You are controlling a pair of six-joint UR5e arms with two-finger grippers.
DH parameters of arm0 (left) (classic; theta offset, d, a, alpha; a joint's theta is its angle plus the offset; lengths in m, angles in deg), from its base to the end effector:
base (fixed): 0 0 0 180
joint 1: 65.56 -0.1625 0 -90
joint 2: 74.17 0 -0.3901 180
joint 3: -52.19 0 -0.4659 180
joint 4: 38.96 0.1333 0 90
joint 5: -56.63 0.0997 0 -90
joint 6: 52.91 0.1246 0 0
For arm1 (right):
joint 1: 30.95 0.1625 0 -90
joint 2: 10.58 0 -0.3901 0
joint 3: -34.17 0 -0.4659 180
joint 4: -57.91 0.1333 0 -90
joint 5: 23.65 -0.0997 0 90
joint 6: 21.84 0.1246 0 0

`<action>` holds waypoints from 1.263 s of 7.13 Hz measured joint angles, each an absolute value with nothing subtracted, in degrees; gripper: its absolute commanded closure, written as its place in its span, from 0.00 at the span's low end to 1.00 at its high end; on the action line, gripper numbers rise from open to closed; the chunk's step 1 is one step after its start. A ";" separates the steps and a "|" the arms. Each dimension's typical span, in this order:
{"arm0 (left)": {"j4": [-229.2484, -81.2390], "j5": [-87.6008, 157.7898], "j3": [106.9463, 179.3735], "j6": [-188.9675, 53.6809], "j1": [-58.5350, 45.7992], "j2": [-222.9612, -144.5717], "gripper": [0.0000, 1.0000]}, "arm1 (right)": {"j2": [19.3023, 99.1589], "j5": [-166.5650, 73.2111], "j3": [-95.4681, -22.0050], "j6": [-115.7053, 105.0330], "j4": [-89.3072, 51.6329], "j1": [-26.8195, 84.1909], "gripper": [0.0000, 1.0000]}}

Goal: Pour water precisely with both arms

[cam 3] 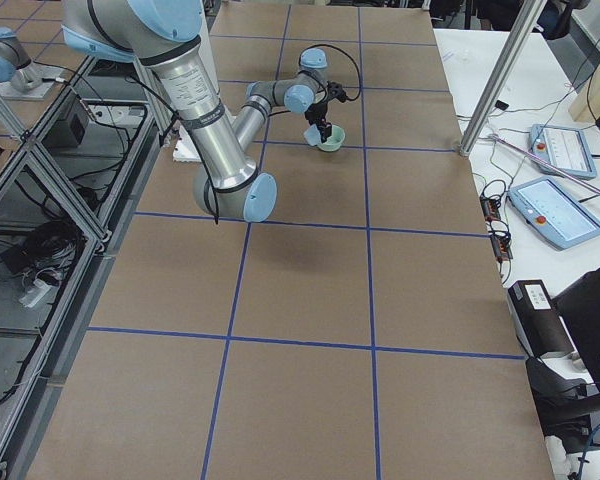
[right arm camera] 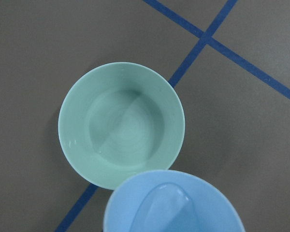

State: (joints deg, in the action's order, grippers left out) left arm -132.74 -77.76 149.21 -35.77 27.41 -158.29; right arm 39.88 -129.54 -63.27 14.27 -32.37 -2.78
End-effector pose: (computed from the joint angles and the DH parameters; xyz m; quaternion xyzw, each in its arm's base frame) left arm -0.0737 -0.5297 0.6214 0.1050 0.3647 0.1302 0.9160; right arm -0.5895 -0.4282 0.1323 0.1620 -0.3794 -0.2558 0.8743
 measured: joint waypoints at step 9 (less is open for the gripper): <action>-132.74 -77.68 149.13 -35.77 27.34 -158.37 0.00 | 29.27 -131.64 -55.19 17.45 -47.62 -3.61 1.00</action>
State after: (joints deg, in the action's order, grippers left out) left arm -132.74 -77.68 149.13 -35.77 27.34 -158.37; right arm 29.27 -131.64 -55.19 17.45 -47.62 -3.61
